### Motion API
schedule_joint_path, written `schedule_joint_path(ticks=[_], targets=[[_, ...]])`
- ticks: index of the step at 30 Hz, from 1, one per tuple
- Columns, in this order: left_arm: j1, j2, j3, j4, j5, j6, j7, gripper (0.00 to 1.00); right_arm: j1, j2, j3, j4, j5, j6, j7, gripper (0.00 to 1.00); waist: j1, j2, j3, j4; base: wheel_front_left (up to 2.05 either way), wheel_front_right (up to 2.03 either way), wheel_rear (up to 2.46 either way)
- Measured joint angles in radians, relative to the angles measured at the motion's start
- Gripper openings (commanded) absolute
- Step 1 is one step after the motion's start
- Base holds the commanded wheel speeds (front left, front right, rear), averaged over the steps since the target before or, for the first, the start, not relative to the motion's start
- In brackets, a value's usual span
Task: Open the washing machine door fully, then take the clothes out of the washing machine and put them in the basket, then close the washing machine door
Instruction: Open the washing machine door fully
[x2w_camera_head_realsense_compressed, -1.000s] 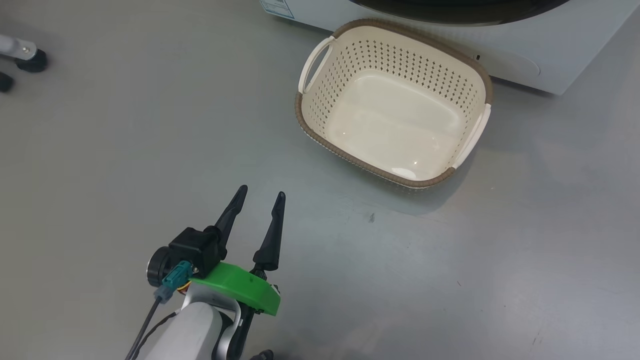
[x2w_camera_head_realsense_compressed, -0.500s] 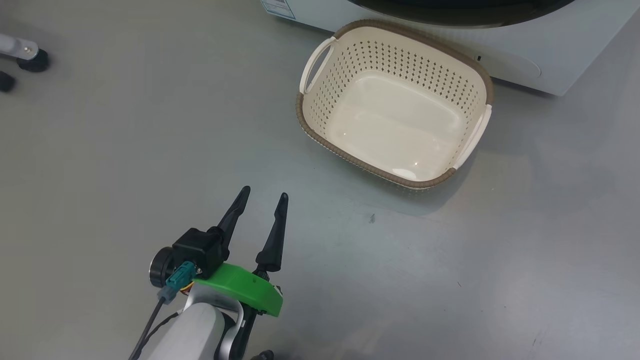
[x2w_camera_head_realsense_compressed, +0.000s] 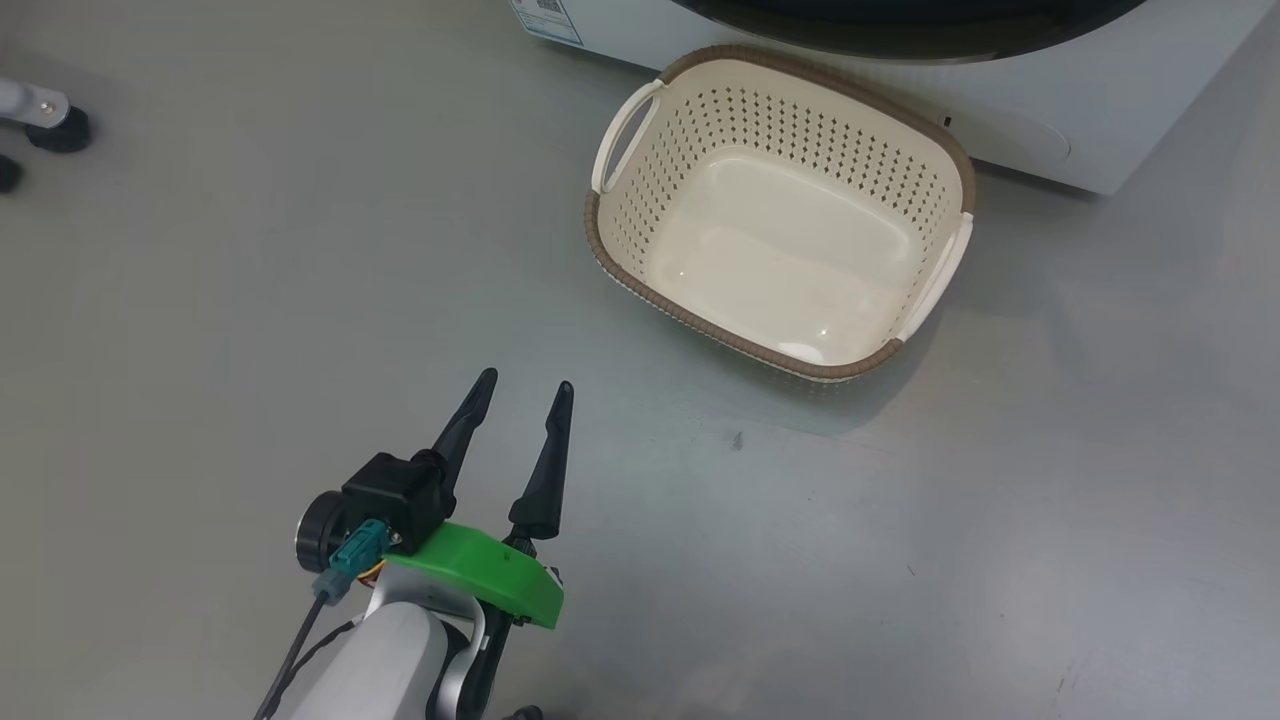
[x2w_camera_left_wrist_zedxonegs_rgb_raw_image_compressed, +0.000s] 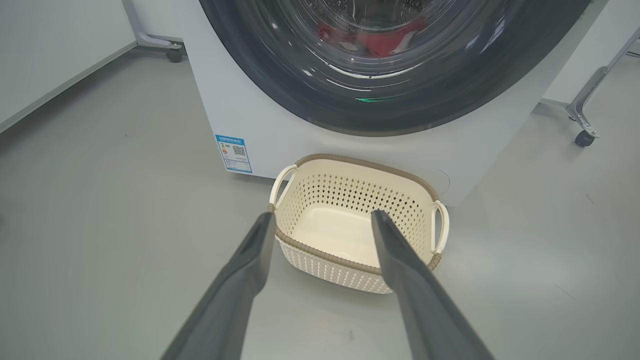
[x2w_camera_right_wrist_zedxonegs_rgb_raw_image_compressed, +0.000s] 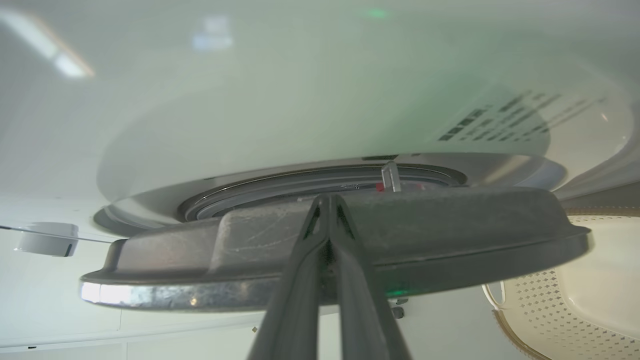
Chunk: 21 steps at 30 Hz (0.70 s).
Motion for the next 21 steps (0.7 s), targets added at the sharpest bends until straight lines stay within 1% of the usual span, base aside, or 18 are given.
schedule_joint_path(ticks=[2,11,14,18,21], targets=[[0.0,0.0,0.007,0.001,0.001,0.0,0.0,1.0,0.004,0.004,0.0,0.006,0.0,0.01,0.0,0.0,0.0,0.0,-0.004,-0.004,0.0,0.0,0.0],[-0.001,0.0,0.006,0.001,0.001,0.001,0.0,1.0,0.01,0.021,-0.003,0.015,0.006,0.017,-0.002,0.0,0.0,0.0,-0.012,-0.019,0.0,0.0,0.0],[-0.001,0.0,0.004,0.0,0.001,0.001,0.0,1.0,0.01,0.035,-0.027,0.018,0.028,0.017,-0.016,0.0,0.0,0.0,-0.011,-0.021,0.0,0.0,0.0],[-0.001,0.0,-0.006,0.0,0.001,0.0,0.0,1.0,0.01,0.032,-0.023,0.021,0.026,0.026,-0.018,0.0,0.0,0.0,-0.009,-0.021,0.0,0.0,0.0],[-0.001,0.0,-0.006,0.0,0.001,0.0,0.0,1.0,0.01,0.027,-0.025,0.025,0.025,0.026,-0.02,0.0,0.0,0.0,-0.009,-0.018,0.0,0.0,0.0]])
